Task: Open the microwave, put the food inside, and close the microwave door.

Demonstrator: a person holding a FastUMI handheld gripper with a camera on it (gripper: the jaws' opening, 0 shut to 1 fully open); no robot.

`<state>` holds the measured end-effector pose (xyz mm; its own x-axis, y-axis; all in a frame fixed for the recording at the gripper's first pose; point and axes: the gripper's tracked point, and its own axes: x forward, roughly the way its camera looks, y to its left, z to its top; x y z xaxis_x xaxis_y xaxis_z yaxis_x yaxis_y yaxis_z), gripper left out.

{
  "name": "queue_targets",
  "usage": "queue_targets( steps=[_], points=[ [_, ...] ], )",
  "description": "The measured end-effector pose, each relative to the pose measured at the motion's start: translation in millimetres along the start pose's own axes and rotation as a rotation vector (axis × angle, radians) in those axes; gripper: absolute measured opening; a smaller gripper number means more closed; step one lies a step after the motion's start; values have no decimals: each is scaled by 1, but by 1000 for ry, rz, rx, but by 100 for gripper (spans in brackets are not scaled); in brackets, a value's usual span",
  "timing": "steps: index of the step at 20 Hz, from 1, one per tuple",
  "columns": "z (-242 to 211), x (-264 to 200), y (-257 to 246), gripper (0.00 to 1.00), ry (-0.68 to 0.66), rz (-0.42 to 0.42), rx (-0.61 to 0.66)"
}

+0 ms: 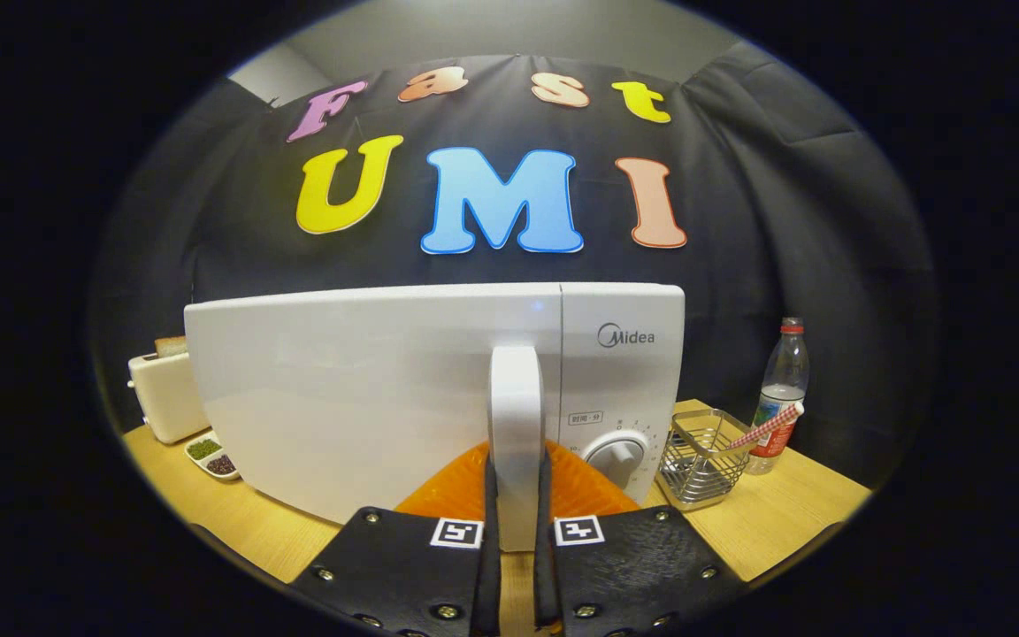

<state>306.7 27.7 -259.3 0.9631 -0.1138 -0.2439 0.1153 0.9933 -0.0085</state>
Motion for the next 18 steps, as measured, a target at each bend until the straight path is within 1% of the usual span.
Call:
queue_targets(
  steps=[2,5,6,7,8,10,14,18],
  points=[
    [-1,-3,-1,15,16,4,29],
    [-4,-11,1,15,36,23,39],
    [0,-19,2,15,9,20,33],
    [-4,-28,5,15,9,22,-6],
    [-2,-37,5,15,1,28,-18],
    [-7,-65,14,15,20,58,6],
    [-9,-121,39,15,1,145,-26],
    [-14,-166,67,14,-28,197,-49]
  ],
)
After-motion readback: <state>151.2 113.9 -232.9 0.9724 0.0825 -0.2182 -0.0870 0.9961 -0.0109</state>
